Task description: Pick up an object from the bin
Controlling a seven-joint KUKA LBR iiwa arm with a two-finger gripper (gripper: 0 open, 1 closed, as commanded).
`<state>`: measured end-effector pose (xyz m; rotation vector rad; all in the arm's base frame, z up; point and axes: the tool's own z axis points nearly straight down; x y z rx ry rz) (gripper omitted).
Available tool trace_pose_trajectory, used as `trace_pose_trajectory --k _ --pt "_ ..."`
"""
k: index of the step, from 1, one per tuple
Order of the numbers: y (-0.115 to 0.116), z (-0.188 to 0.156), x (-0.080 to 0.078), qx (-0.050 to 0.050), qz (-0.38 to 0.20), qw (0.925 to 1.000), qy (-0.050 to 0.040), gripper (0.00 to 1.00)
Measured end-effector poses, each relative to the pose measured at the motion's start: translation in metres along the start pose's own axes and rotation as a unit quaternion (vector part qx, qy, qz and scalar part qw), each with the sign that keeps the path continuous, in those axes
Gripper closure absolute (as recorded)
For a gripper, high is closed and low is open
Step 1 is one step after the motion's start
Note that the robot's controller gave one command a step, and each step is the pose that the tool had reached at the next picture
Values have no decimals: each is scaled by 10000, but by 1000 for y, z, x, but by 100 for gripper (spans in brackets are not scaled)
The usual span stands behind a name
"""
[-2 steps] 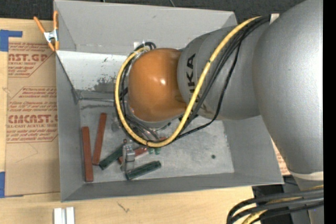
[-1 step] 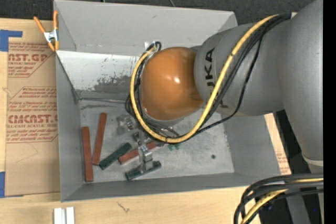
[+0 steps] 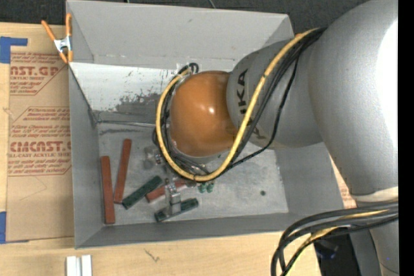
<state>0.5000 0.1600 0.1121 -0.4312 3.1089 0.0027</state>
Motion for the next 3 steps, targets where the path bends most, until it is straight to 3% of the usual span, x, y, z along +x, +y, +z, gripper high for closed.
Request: trace_pose_trajectory --k 1,2,3 --pt "-6 27 -4 2 -1137 9935 16 0" --pt "-17 36 -8 7 -435 9990 68 100" --pt "-17 36 -8 7 -440 9990 68 100"
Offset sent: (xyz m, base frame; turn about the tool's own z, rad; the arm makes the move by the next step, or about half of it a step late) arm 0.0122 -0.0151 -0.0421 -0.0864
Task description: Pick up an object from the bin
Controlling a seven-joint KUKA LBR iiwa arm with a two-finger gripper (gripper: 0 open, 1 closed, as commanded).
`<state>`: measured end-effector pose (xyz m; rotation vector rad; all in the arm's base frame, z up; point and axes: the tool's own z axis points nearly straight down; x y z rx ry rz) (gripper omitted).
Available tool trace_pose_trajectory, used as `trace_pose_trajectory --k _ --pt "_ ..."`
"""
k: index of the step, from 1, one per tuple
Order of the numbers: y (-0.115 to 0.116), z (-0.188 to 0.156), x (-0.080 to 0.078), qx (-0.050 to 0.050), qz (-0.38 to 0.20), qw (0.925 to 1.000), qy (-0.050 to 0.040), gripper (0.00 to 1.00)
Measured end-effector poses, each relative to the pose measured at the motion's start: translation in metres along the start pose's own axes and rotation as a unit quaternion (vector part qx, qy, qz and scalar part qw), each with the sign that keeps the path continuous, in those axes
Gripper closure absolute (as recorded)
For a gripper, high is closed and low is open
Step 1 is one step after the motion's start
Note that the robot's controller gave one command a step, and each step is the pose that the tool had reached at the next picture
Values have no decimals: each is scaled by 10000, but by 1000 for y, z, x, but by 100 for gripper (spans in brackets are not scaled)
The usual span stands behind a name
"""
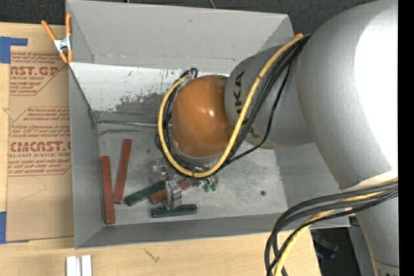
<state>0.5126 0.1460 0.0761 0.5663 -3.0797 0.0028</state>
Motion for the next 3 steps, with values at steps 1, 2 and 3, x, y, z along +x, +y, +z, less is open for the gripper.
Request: trace_pose_trajectory --k 1,2,3 --pt "0 -2 1 -3 1 10000 0 100" --pt "1 -18 3 -10 5 10000 -16 100" --pt "0 -36 1 -3 4 10000 -48 100"
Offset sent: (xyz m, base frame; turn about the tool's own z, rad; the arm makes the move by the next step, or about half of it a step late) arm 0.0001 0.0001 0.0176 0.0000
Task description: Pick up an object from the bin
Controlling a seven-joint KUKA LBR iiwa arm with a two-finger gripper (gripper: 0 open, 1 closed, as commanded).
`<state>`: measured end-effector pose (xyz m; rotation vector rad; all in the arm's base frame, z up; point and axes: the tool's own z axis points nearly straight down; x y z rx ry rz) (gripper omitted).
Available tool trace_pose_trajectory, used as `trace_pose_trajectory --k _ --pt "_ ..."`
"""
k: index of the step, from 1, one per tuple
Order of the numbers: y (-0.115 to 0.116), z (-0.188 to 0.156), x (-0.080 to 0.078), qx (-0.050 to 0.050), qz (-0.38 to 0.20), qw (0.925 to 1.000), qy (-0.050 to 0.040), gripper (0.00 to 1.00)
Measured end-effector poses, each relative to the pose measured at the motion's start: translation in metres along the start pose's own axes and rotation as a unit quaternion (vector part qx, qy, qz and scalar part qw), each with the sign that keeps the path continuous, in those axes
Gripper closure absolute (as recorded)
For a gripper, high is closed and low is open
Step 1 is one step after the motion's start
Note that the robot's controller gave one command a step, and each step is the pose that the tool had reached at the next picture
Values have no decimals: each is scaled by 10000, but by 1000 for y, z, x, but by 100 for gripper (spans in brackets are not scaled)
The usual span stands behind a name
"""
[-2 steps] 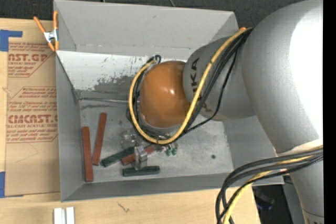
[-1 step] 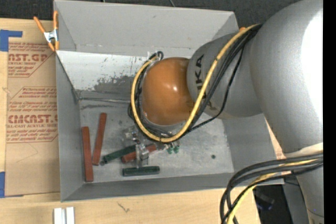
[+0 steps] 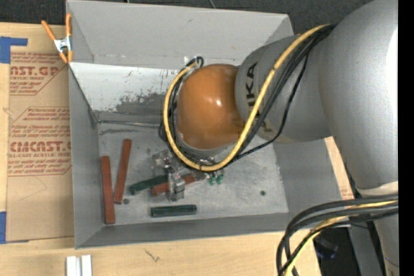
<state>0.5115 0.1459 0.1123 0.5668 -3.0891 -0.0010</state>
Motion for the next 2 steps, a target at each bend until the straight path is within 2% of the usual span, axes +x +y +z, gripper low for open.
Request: trace_pose_trajectory --k 1,2 --pt "0 -11 -1 3 0 10000 -21 100" --pt "0 -19 0 1 -3 10000 9 100"
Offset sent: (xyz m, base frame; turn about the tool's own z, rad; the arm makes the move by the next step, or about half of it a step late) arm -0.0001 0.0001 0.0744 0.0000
